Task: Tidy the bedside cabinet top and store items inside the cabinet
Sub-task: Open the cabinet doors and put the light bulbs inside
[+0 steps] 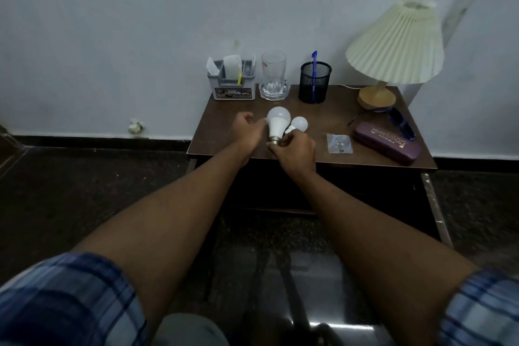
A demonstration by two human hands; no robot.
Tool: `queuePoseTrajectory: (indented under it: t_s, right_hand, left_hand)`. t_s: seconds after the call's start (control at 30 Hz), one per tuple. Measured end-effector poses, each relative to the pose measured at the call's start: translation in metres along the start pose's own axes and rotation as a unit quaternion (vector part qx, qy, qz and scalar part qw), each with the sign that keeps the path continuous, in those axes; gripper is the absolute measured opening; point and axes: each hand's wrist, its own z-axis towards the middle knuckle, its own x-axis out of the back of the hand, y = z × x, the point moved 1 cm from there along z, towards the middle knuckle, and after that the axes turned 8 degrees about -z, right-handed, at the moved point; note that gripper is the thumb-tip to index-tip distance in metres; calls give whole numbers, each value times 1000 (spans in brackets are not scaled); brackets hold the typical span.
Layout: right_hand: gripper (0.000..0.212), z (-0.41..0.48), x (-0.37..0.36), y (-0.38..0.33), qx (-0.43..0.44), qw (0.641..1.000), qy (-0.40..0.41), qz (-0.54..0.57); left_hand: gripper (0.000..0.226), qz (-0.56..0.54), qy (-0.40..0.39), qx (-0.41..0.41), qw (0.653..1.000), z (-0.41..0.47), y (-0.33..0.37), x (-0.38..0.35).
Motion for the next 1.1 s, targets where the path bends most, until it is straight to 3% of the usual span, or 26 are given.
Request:
queuePoseTrajectory:
  t_s: [0.23,0.47,1.1]
  right_hand:
    - [29,6,-19,2,-3,999,28,-26]
    - [24,9,-16,5,17,999,29,-6]
    - [14,-27,19,8,22,998,-21,49]
  left_hand:
    - [76,-7,-88,-27,996,31,5,-30]
    - [40,16,-74,-43,996,37,-2,-39]
    - [39,-34,-45,-42,998,-26,10,27]
